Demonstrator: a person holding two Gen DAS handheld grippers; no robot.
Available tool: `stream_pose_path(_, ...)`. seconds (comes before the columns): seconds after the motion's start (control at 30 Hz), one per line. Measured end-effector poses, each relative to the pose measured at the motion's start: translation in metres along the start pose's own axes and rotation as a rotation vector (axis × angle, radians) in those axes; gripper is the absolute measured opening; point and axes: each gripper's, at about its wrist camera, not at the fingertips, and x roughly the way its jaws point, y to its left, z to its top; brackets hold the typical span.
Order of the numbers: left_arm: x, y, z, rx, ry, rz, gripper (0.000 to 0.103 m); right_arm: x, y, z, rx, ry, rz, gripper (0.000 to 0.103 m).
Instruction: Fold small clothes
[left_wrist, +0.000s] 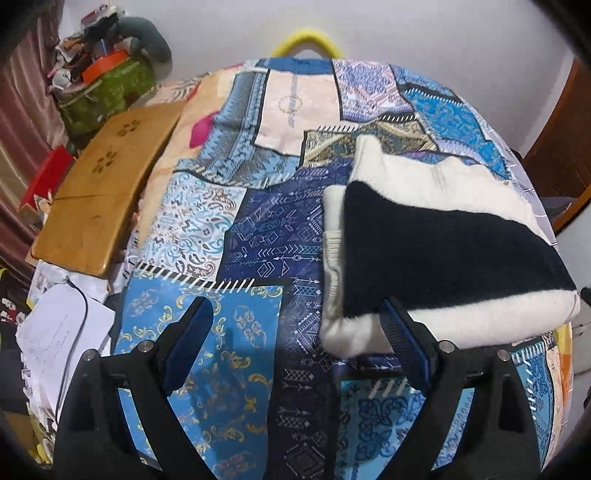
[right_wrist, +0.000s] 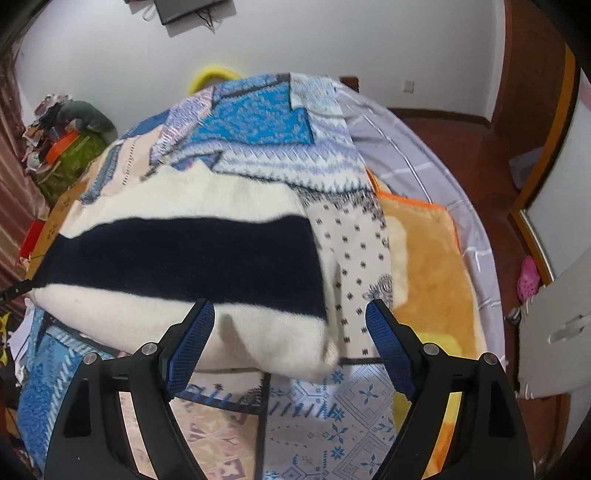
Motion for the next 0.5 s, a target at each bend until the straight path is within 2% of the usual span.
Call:
stream_pose_path(0.13, -0.016, -0.008, -0.003, 0.006, -0.039, -0.022, 0.092, -0.014, 0.021, 0.011, -0.043, -0.056, 0.025, 0.082)
stream_pose_path(0.27, -0.025, -0.022, -0.006, 0.004, -0.044, -0.062, 0.092, -0.017, 0.048, 0.020, -0.093, -0.088, 0.063, 0.082)
stream_pose_path(0.5, -0.008, -0.053, -0.016, 0.007, 0.069, -0.176, 0.092, 0.009, 0.096, 0.025, -0.188, -0.066, 0.110, 0.082)
